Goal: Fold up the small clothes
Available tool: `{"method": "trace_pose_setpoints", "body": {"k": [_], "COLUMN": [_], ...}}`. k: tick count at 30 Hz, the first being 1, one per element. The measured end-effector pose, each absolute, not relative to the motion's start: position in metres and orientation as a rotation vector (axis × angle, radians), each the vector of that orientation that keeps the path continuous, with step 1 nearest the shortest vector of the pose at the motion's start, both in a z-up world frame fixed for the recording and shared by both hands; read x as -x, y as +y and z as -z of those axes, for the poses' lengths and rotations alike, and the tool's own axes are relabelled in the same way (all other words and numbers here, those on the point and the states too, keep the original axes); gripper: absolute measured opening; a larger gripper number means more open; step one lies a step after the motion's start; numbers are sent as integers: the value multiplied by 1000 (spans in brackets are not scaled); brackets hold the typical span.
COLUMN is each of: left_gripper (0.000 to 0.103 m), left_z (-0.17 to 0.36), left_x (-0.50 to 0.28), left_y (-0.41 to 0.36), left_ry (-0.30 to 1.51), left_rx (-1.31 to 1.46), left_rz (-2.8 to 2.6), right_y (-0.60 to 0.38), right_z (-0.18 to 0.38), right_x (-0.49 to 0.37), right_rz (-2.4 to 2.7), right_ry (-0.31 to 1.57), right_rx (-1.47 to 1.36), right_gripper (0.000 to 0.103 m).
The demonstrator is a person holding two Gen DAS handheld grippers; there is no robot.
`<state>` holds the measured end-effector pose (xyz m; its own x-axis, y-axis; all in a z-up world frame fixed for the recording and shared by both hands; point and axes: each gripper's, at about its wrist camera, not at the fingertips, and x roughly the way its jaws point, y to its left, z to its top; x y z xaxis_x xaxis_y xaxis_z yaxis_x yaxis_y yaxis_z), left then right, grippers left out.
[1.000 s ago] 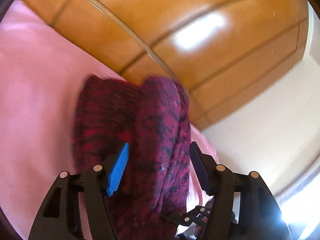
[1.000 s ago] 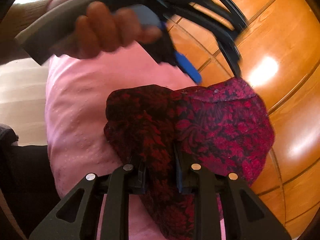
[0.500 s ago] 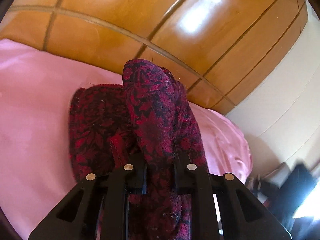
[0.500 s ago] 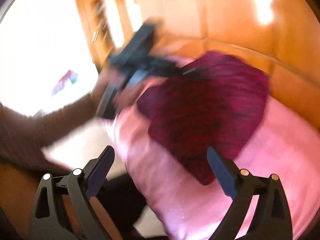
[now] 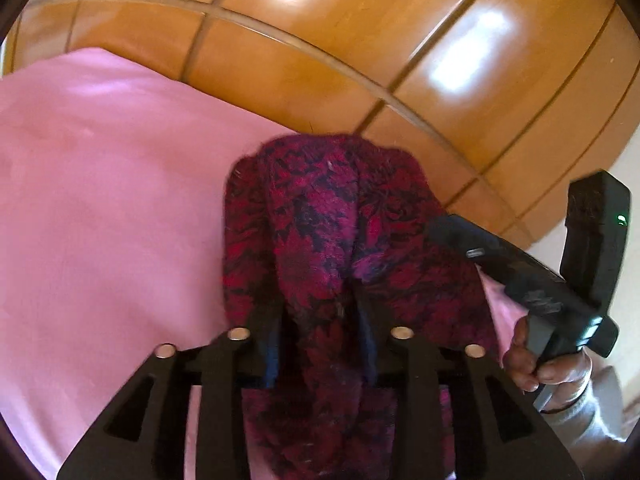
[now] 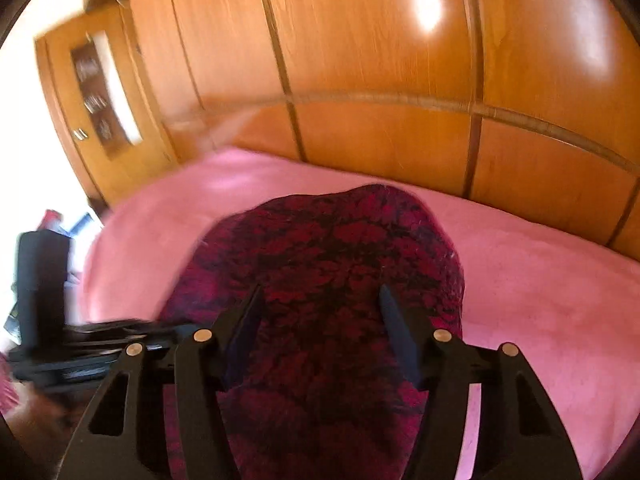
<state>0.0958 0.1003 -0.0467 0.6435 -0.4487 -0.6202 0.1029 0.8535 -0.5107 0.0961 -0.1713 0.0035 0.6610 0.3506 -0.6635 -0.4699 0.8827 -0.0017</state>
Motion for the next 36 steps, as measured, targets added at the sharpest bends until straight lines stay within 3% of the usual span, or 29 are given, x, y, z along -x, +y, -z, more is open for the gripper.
{"method": "trace_pose_setpoints", "body": {"k": [8, 12, 19, 30, 36], "left_gripper": [40, 40, 40, 40, 40], "left_z": [47, 36, 33, 32, 35], "left_x": [-98, -87, -81, -72, -72], "left_y": [85, 72, 67, 62, 59], "left_ry": [808, 773, 755, 740, 754], "left_rx": [344, 253, 199, 191, 176], "left_rz": [247, 197, 154, 121, 85], "right_y": [-171, -170, -151, -101, -89], "right_z": [11, -10, -45, -7, 17], "right_x": [-88, -85, -107, -140, -153], "right_rz": [-472, -550, -619, -593, -572], "right_ry": [693, 718, 706, 870, 940], "right_rx": [198, 160, 118, 259, 299], "right_gripper": [63, 82, 82, 81, 89]}}
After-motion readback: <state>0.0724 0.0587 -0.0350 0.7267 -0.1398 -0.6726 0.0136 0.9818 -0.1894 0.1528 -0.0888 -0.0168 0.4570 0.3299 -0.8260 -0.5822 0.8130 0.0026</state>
